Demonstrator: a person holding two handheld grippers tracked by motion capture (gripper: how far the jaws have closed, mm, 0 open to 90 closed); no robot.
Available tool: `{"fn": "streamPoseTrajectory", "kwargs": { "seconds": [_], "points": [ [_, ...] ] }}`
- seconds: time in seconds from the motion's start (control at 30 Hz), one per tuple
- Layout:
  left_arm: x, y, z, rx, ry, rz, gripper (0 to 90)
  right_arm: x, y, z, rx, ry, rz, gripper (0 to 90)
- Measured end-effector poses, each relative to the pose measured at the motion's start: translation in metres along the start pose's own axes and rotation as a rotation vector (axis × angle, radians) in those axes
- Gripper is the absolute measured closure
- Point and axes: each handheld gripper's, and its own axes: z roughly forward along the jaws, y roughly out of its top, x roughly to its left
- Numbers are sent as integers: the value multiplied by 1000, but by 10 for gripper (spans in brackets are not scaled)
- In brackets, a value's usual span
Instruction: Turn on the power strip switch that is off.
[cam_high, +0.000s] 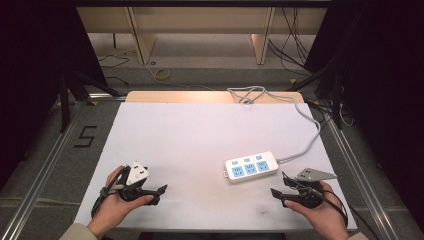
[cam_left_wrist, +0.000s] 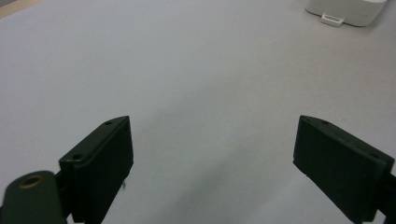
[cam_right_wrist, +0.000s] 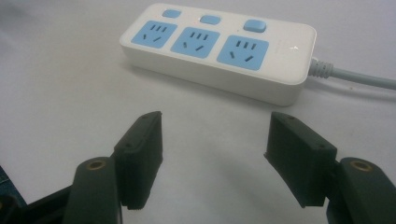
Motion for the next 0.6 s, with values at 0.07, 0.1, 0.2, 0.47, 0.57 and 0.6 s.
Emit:
{"fn": "streamPoseTrajectory", "kwargs": {
  "seconds": [0.07,0.1,0.2,0.47,0.57,0.6],
  "points": [
    [0,0,0,4,-1,4,118,0,0,-1,1,-3,2,374],
    [-1,0,0,4,-2,3,118,0,0,-1,0,-4,0,378],
    [-1,0,0,3,-1,3,118,0,1,-2,-1,-5,5,400],
    [-1,0,1,0,-3,-1,120,-2,9,-5,-13,-25,13,604],
    [0,0,2,5,-3,-2,122,-5,13,-6,-26,-48,21,733],
    [0,0,2,6,-3,-1,123,-6,14,-7,-28,-56,16,774]
  ]
}}
